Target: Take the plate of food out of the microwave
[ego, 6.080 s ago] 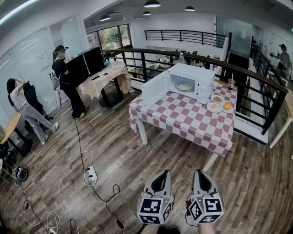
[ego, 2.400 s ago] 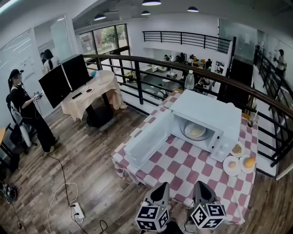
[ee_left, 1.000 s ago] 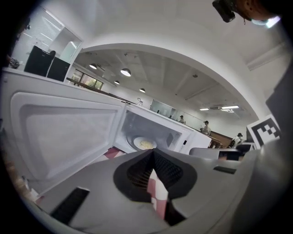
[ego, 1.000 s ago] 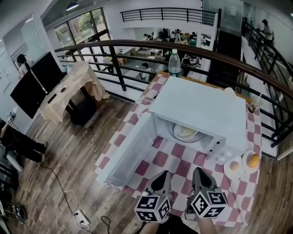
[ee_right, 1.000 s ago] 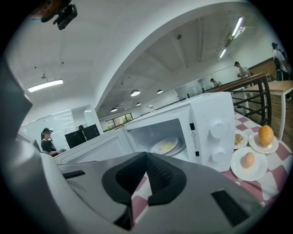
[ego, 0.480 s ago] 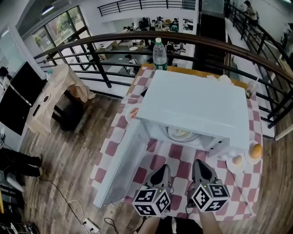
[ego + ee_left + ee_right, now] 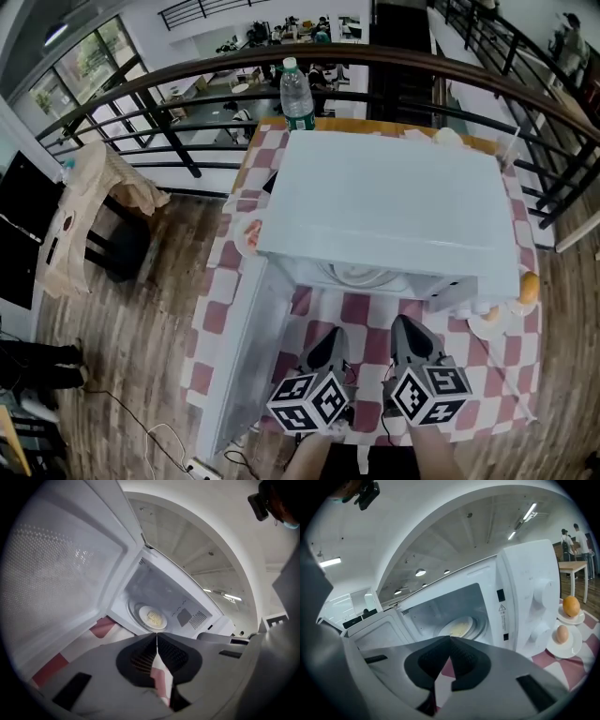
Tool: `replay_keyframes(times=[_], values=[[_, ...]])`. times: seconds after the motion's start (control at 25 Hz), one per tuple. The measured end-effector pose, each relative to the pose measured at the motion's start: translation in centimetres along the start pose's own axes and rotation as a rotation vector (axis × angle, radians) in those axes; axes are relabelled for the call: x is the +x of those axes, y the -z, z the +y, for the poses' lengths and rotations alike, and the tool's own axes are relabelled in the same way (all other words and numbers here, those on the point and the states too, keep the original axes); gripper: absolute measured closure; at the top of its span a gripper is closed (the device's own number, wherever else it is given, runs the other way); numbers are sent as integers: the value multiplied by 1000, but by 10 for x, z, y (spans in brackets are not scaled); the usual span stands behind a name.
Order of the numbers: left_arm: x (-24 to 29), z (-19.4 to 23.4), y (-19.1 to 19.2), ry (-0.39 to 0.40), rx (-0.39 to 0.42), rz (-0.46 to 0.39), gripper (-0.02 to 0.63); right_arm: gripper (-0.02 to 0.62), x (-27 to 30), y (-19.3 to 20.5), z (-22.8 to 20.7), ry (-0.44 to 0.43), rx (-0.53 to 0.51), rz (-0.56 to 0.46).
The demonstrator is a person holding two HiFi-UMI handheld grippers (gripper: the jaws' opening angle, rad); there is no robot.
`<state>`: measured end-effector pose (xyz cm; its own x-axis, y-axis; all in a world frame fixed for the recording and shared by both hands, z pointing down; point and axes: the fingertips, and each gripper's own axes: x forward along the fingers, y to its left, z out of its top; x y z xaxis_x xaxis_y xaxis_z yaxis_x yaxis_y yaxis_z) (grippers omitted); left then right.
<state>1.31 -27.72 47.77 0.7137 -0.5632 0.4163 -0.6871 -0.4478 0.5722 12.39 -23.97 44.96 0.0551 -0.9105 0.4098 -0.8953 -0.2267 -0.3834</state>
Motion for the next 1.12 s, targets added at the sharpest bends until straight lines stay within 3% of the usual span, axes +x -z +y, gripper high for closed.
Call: replay_keyframes(times=[0.2,0.44,0.64,0.92,1.12], values=[[15,5,-2,24,16,24,594,601,14,6,-3,23,41,8],[31,10,4,47,13,54,594,591,34,19,-8,4,230,27],[34,13,9,29,18,69,594,561,47,15,-13,18,245,30],[41,15,17,18,47,85,594,552,73,18,-16,-30,354,48],[44,21,22,2,43,80,594,551,84,14,-21,-5,338,30]])
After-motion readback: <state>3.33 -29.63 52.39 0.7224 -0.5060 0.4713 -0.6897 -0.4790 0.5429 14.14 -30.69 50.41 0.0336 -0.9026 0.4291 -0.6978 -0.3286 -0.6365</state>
